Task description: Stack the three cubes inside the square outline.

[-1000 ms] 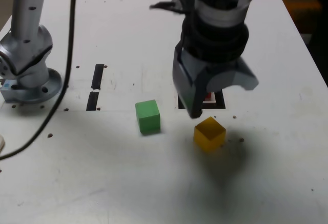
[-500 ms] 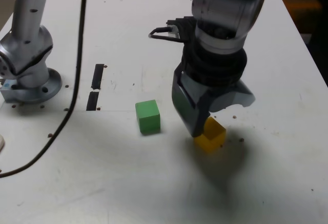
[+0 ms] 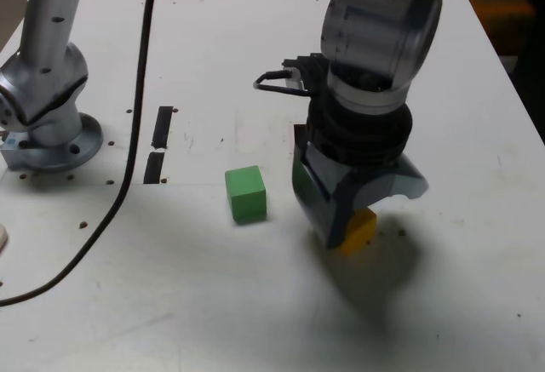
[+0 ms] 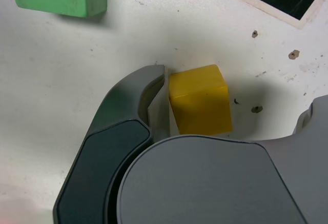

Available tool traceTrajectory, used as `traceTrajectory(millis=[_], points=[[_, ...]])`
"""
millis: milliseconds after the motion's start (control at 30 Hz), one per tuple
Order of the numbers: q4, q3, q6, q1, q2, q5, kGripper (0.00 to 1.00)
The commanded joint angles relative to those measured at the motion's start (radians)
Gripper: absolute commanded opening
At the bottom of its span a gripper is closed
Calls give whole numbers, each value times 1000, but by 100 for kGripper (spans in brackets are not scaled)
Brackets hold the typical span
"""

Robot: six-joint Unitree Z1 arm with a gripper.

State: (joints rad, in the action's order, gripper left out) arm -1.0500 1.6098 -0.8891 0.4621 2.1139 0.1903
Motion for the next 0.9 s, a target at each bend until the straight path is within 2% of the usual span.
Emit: traceTrajectory(millis=[0,233,700,867], points=[[2,7,4,1,12,-2,92],[-22,28,7,-5,25,-6,75],[-41,48,11,-8,44,-2,61],[-62,52,15,-13,47,16,49]])
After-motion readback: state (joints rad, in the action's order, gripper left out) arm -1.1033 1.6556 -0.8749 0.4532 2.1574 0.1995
